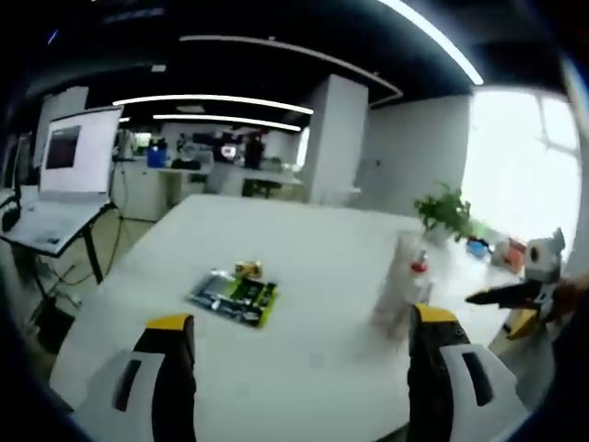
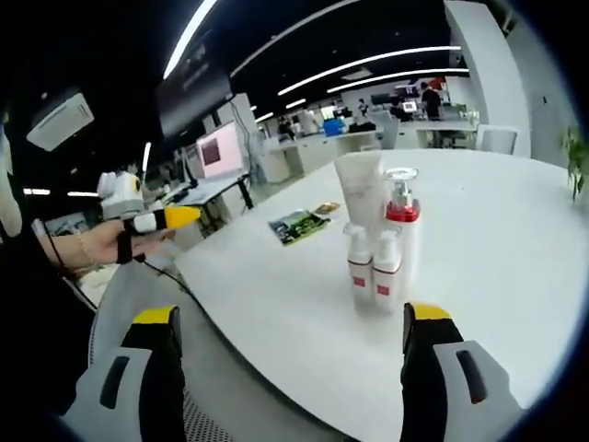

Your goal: Arrange the skincare products in the storage area until every visible bottle or jar stands upright without overlapping.

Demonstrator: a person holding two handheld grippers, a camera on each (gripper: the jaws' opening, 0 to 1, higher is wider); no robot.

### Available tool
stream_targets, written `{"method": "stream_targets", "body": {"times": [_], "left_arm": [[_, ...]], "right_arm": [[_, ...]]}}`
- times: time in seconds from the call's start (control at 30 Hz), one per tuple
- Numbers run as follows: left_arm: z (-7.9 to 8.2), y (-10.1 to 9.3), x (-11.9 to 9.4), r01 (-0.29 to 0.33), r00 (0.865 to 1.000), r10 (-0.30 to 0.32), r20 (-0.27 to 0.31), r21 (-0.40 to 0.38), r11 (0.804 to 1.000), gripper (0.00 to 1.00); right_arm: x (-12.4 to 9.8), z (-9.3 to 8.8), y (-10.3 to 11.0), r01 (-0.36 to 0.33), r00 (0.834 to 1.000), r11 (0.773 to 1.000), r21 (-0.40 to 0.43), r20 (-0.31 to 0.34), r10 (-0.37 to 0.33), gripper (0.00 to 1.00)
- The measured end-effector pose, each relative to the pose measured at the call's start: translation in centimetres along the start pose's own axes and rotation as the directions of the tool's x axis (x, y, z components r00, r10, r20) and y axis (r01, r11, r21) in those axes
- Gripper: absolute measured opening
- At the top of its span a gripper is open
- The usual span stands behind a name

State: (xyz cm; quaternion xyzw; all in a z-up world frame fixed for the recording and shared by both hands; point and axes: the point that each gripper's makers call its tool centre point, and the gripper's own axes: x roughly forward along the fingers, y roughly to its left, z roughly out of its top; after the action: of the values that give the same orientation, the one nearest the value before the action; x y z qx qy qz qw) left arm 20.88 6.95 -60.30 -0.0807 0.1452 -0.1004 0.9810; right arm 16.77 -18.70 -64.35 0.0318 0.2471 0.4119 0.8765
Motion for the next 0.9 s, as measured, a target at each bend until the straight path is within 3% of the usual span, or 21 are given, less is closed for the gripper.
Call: {"method": "stream_targets", "body": {"times": [0.07, 0.33, 0.4, 0.47, 0.67, 0.77, 0.87, 0.9], "left_arm": [[0.5, 0.4, 0.6, -0.019, 1.0, 0.019, 0.009, 0.004, 1.0, 0.93], [2.8, 2.2, 3.7, -0.1, 0.994, 0.1, 0.052, 0.008, 0.995, 0.75], [3.4, 2.5, 4.3, -0.13, 0.989, 0.127, 0.075, 0.037, 0.991, 0.65], [3.3, 2.9, 5.0, -0.152, 0.987, 0.149, 0.056, 0.057, 0.987, 0.57], [3.2, 4.4, 7.2, -0.222, 0.975, 0.221, 0.036, 0.025, 0.975, 0.32], [3.3, 4.6, 8.2, -0.242, 0.97, 0.241, 0.028, 0.004, 0.97, 0.27], [2.9, 4.8, 9.0, -0.255, 0.967, 0.254, 0.024, 0.031, 0.967, 0.0], [3.1, 5.3, 8.8, -0.293, 0.956, 0.292, 0.03, 0.038, 0.955, 0.0]], "right_arm": [[0.0, -0.1, 0.1, -0.005, 1.0, 1.0, 0.007, -0.006, 0.005, 0.99], [0.1, -0.1, 0.5, -0.014, 1.0, 1.0, 0.024, -0.02, 0.014, 0.99], [0.1, -0.2, 0.4, -0.012, 1.0, 1.0, 0.027, -0.022, 0.012, 0.99], [0.1, -0.2, 0.4, -0.011, 1.0, 0.999, 0.031, -0.025, 0.012, 0.99], [0.1, -0.3, 0.2, -0.005, 1.0, 0.999, 0.046, -0.028, 0.007, 0.99], [0.1, -0.3, 0.1, -0.004, 1.0, 0.998, 0.061, -0.03, 0.006, 0.98], [0.1, -0.5, -0.1, -0.005, 0.999, 0.997, 0.074, -0.033, 0.007, 0.98], [0.1, -0.5, -0.1, -0.005, 0.999, 0.997, 0.077, -0.034, 0.008, 0.98]]}}
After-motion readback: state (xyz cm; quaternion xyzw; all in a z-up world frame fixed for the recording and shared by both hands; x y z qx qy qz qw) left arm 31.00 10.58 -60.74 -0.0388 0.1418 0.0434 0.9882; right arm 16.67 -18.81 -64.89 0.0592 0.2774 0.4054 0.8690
